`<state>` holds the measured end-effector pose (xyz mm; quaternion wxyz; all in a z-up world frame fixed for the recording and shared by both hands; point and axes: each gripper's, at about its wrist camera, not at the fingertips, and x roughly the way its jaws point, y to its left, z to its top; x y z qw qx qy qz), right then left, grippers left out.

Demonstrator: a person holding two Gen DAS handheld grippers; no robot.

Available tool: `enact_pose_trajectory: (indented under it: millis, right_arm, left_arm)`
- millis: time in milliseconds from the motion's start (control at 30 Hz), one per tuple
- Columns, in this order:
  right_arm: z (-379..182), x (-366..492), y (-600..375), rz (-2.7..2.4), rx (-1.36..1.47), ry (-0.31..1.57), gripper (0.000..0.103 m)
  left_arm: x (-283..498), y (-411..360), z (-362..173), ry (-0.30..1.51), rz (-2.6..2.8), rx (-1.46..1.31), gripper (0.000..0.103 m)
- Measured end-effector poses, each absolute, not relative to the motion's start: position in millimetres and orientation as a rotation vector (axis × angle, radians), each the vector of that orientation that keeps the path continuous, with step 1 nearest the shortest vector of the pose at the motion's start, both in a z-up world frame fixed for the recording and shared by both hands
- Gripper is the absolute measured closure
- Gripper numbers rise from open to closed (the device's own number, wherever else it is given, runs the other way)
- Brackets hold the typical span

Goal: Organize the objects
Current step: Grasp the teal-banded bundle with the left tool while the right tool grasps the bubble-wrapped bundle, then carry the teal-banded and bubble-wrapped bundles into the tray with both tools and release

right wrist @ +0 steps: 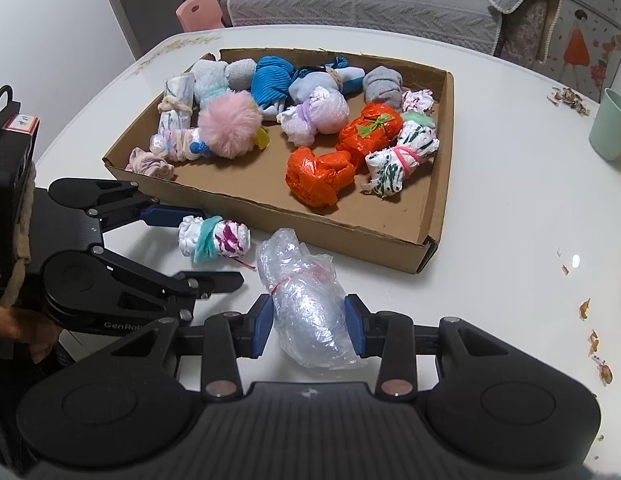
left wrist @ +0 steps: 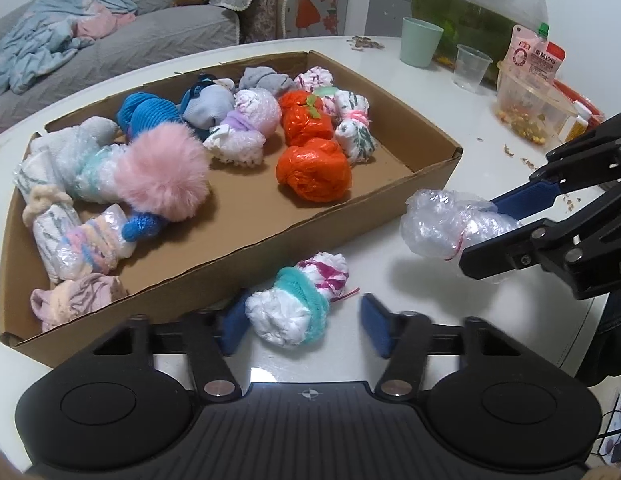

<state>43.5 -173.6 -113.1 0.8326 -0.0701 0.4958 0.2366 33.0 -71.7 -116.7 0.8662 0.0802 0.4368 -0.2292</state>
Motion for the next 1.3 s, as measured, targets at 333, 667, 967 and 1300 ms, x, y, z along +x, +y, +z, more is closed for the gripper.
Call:
enact_pose_trajectory:
  millis: [333, 667, 967, 1300]
  right_arm:
    - [-110, 43, -176, 0.508, -0.143, 1.050, 0.067]
    - [-107, 43, -178, 0.517, -0.139, 1.052, 0.067]
    - [-103, 42, -180, 0.516, -0.138, 1.053, 0.067]
    - [-88, 48, -190, 0.519, -0.110, 1.022, 0.067]
  left_arm:
    - [21, -67, -112, 0.943, -0.437, 0.117, 0.065]
    - [-6, -43, -90, 0.965, -0.330, 0.064, 0.065]
    - [-23, -41, -70, 0.928, -0.287, 0.123, 0.065]
    - [-28, -35, -55, 0.895, -0.251, 0.191, 0.065]
